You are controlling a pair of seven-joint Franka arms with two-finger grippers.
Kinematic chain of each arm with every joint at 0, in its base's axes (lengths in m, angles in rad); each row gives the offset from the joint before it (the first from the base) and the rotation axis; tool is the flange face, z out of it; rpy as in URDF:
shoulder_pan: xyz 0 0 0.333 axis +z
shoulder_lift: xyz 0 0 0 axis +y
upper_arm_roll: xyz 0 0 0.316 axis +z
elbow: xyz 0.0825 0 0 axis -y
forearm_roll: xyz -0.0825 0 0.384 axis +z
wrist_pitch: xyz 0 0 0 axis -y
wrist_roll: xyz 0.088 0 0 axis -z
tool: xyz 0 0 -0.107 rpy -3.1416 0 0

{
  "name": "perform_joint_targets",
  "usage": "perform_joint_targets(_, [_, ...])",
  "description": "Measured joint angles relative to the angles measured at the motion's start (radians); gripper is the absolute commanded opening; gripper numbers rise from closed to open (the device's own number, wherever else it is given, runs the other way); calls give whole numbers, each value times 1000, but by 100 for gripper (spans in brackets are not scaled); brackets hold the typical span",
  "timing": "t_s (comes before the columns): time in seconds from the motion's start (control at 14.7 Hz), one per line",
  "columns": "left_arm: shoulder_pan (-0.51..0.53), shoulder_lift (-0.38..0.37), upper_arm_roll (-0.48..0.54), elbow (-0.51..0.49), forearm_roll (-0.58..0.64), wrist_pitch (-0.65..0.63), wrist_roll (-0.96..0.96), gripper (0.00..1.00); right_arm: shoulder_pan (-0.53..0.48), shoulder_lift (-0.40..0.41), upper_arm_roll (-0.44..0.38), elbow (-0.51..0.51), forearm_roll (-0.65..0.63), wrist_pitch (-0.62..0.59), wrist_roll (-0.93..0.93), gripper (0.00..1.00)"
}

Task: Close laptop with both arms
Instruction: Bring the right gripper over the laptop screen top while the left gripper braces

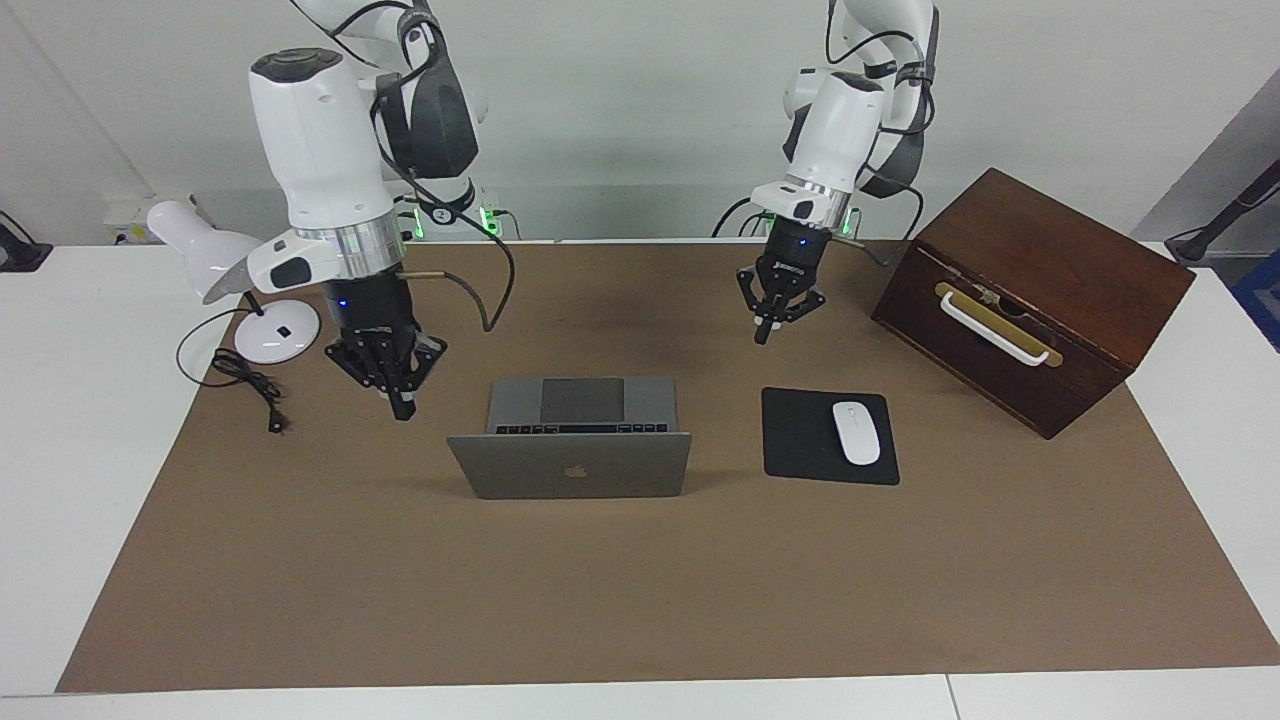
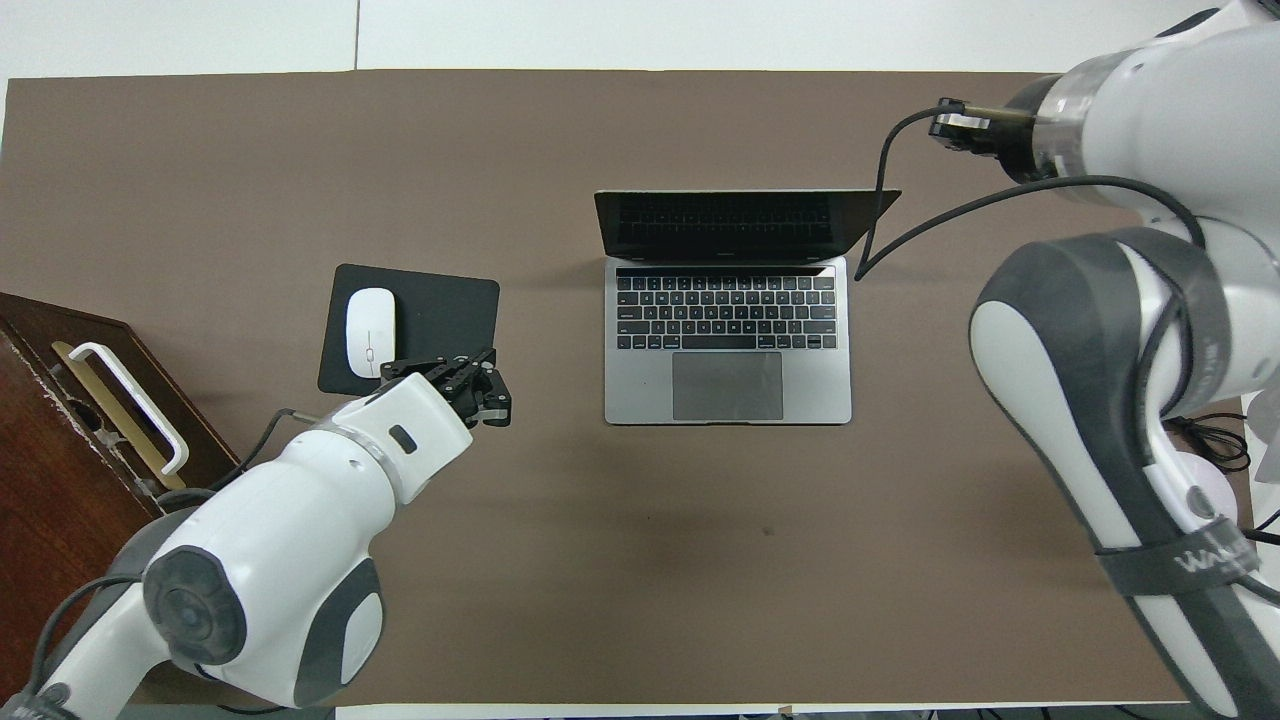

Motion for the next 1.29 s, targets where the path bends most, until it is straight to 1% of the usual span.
perform_joint_targets(0.2, [-47,131,0,-1,0,180,-14,0,89,21,1,0,-144,33,85,0])
perform_joint_targets(0.27, [-54,168,0,2,0,218,-15,0,112,25,1,0,-185,35,92,0])
perform_joint_targets(0.41, [-63,220,0,18,0,258,-15,0,147,27,1,0,-245,37,93,0])
perform_joint_targets(0.54, [-78,254,0,32,0,284,-15,0,183,28,1,0,-291,37,93,0])
perform_joint_targets(0.68, [-109,285,0,34,0,322,-15,0,205,33,1,1,-303,37,93,0])
perform_joint_targets(0.88, [-158,324,0,35,0,351,-16,0,208,59,-2,13,-304,42,93,0])
perform_joint_targets(1.09, [-186,355,0,35,0,382,-16,0,207,124,-5,92,-304,55,93,0])
perform_joint_targets(1.29, [-211,405,0,35,0,437,-16,0,209,176,-3,155,-304,55,93,0])
